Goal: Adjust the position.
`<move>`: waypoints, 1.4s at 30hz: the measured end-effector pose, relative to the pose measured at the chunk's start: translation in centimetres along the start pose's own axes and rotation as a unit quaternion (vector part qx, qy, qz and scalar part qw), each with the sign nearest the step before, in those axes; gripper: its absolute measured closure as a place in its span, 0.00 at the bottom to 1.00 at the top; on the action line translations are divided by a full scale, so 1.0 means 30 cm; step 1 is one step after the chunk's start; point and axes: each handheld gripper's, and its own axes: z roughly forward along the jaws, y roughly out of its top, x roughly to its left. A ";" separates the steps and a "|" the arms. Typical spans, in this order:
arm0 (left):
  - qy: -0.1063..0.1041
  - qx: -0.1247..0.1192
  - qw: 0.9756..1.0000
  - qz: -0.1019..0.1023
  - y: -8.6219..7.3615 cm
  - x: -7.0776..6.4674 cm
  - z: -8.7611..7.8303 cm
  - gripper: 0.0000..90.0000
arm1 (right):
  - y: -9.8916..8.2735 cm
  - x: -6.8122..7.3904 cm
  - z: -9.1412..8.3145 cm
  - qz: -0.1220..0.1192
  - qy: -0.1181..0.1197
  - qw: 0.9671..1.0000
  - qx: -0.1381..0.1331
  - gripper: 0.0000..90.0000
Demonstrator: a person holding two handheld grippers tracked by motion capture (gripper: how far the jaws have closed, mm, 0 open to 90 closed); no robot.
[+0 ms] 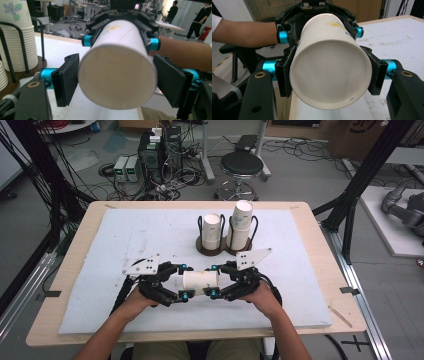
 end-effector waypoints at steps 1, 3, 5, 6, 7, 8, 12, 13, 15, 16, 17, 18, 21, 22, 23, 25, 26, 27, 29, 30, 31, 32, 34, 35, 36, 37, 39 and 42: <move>0.000 0.000 1.000 0.000 0.000 0.000 0.000 0.25 | 0.000 0.000 0.000 0.000 0.000 1.000 0.000 0.41; 0.001 0.002 1.000 -0.002 -0.006 0.000 0.004 0.27 | 0.001 -0.001 0.000 0.002 0.005 1.000 -0.009 0.41; 0.000 0.003 1.000 0.004 -0.008 -0.001 0.005 0.32 | 0.000 -0.001 0.001 0.000 0.001 1.000 -0.005 0.41; 0.000 0.004 1.000 0.006 -0.008 0.000 0.004 0.33 | -0.003 -0.001 0.001 0.001 0.001 1.000 -0.004 0.42; -0.001 0.003 1.000 0.006 -0.008 0.000 0.004 0.33 | -0.003 -0.001 0.001 0.001 0.001 1.000 -0.004 0.42; -0.001 0.003 1.000 0.008 -0.007 0.000 0.003 0.34 | -0.003 -0.001 0.000 0.004 0.003 1.000 -0.002 0.42; 0.003 0.008 1.000 0.012 -0.005 -0.002 0.000 0.36 | -0.003 -0.002 0.002 0.003 0.000 1.000 0.002 0.42; 0.003 0.009 1.000 0.012 -0.004 -0.002 0.000 0.37 | -0.003 -0.003 0.002 0.001 -0.002 1.000 0.004 0.42; 0.002 0.009 1.000 0.011 -0.002 -0.003 -0.001 0.39 | -0.003 -0.002 0.000 0.004 -0.003 1.000 0.006 0.41; 0.002 0.011 1.000 0.013 0.001 -0.004 -0.001 0.40 | -0.002 -0.001 0.000 0.008 -0.008 1.000 0.009 0.39; 0.004 0.014 1.000 0.014 0.004 -0.006 -0.001 0.40 | -0.002 -0.001 0.000 0.008 -0.008 1.000 0.009 0.39; 0.008 0.018 1.000 0.018 0.011 -0.007 -0.002 0.40 | 0.000 0.001 0.000 0.012 -0.017 1.000 0.010 0.31; 0.010 0.020 1.000 0.019 0.016 -0.007 -0.006 0.40 | 0.003 -0.001 -0.002 0.020 -0.019 1.000 0.009 0.30; 0.012 0.022 1.000 0.019 0.018 -0.006 -0.008 0.40 | 0.004 0.001 -0.004 0.020 -0.022 1.000 0.009 0.27; 0.014 0.024 0.999 0.020 0.020 -0.005 -0.009 0.40 | 0.006 0.001 -0.007 0.023 -0.030 0.999 0.006 0.22; 0.017 0.033 0.999 0.020 0.027 -0.003 -0.012 0.39 | 0.011 0.002 -0.015 0.025 -0.037 0.999 0.006 0.22; 0.022 0.046 0.998 0.023 0.035 -0.004 -0.014 0.39 | 0.017 0.005 -0.025 0.024 -0.040 0.999 0.003 0.22; 0.022 0.046 0.998 0.023 0.035 -0.004 -0.014 0.38 | 0.017 0.005 -0.025 0.024 -0.040 0.999 0.003 0.22; 0.025 0.053 0.998 0.022 0.045 -0.003 -0.015 0.38 | 0.025 0.009 -0.035 0.017 -0.054 0.998 0.006 0.22; 0.025 0.068 0.997 0.021 0.054 0.001 -0.012 0.38 | 0.033 0.015 -0.039 0.008 -0.066 0.998 0.013 0.22; 0.025 0.068 0.997 0.021 0.054 0.001 -0.012 0.38 | 0.033 0.015 -0.039 0.008 -0.066 0.998 0.013 0.22; 0.026 0.090 0.995 0.023 0.067 0.004 -0.008 0.38 | 0.040 0.022 -0.038 0.001 -0.077 0.997 0.025 0.22; 0.025 0.116 0.993 0.027 0.085 0.003 -0.004 0.38 | 0.046 0.027 -0.034 -0.013 -0.089 0.995 0.040 0.22; 0.025 0.116 0.993 0.027 0.085 0.003 -0.004 0.38 | 0.046 0.027 -0.034 -0.013 -0.089 0.995 0.040 0.22; 0.025 0.125 0.991 0.029 0.094 0.004 -0.003 0.38 | 0.048 0.029 -0.031 -0.019 -0.095 0.994 0.046 0.22; 0.024 0.135 0.990 0.029 0.104 0.005 -0.002 0.38 | 0.050 0.031 -0.029 -0.023 -0.097 0.994 0.052 0.22; 0.027 0.160 0.986 0.027 0.127 0.009 -0.001 0.39 | 0.053 0.034 -0.024 -0.032 -0.100 0.992 0.064 0.22; 0.031 0.190 0.981 0.030 0.162 0.015 0.000 0.39 | 0.062 0.045 -0.017 -0.046 -0.102 0.991 0.079 0.22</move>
